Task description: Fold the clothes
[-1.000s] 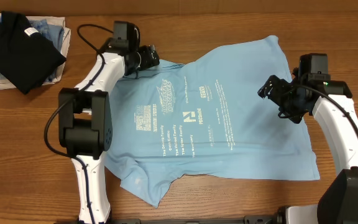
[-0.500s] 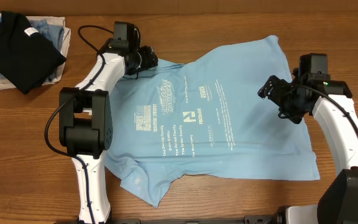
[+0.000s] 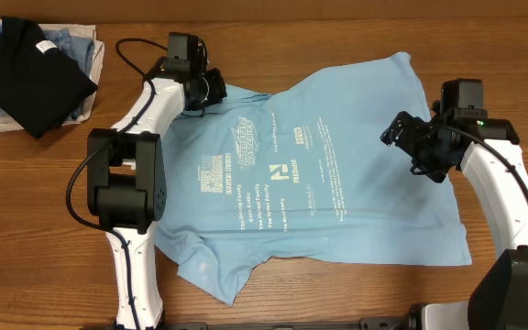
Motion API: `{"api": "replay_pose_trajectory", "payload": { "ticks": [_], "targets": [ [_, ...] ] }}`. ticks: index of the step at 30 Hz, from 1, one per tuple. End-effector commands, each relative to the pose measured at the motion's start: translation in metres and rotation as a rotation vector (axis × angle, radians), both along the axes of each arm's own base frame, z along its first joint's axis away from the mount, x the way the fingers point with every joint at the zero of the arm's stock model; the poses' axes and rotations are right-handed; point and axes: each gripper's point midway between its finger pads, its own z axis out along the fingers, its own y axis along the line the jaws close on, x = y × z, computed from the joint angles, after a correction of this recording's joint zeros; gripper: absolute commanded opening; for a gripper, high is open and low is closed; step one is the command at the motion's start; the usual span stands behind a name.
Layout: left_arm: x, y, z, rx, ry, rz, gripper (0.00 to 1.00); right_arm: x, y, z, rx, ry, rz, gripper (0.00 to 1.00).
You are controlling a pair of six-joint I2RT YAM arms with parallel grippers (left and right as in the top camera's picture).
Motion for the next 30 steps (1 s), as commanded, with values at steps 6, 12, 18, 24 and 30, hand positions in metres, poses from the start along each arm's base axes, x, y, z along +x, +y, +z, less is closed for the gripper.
{"api": "replay_pose_trajectory", "payload": {
  "ticks": [6,12,18,24,30],
  "targets": [
    [0.006,0.009,0.002,-0.003,0.003,0.008,0.15,0.001,-0.002,0.0,-0.019,-0.001,0.005,1.0],
    [-0.002,0.027,-0.007,0.072,0.049,0.051,0.3,0.001,-0.002,0.0,-0.019,-0.001,0.005,1.0],
    [0.0,0.026,-0.007,0.076,0.042,0.05,0.31,0.001,-0.002,0.0,-0.019,-0.001,0.006,1.0],
    [0.001,0.022,-0.006,0.076,0.034,0.042,0.31,0.001,-0.002,0.0,-0.019,-0.001,0.005,1.0],
    [0.003,0.013,-0.003,0.073,0.015,0.027,0.28,0.001,-0.002,0.0,-0.019,-0.001,0.006,1.0]
  ]
}}
